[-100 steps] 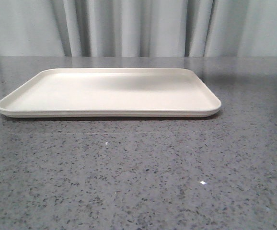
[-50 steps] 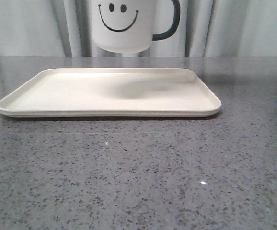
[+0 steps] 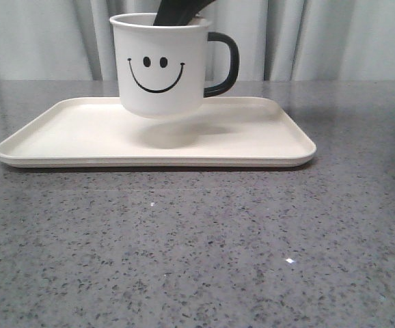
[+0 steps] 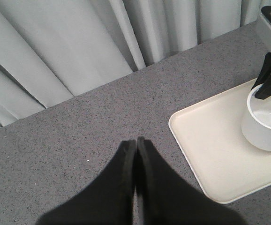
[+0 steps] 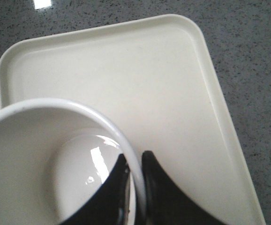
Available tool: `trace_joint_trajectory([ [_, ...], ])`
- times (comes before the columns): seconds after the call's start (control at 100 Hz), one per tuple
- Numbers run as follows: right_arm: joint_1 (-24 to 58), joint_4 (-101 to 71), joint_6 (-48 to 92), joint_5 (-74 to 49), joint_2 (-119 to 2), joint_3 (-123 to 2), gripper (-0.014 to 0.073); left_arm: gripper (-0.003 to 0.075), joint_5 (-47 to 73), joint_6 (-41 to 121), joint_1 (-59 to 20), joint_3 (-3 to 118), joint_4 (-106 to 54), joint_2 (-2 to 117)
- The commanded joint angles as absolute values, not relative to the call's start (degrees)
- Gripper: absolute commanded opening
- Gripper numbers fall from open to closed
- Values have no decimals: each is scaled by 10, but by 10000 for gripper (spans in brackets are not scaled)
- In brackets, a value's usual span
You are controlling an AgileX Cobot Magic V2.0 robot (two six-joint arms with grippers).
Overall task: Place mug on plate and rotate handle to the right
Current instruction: 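Lower the turned mug back onto the tray with the right gripper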
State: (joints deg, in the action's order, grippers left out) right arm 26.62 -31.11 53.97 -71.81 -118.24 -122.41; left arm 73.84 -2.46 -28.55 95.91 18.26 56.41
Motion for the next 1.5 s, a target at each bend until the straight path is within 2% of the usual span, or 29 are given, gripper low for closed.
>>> trace_joint_trajectory([
  [0.0,267,-330,547,-765,-1151,-1240,-113,-20,723,-31,-289,969,190,560],
  [1.27,268,-326,547,-765,-1185,-1240,-112,-20,723,-31,-289,943,190,560],
  [1.37,268,-326,547,-765,-1185,-1240,-90,-20,723,-31,-289,943,190,560],
  [1.49,268,-326,547,-765,-1185,-1240,-1,-20,723,-31,-289,943,190,560],
])
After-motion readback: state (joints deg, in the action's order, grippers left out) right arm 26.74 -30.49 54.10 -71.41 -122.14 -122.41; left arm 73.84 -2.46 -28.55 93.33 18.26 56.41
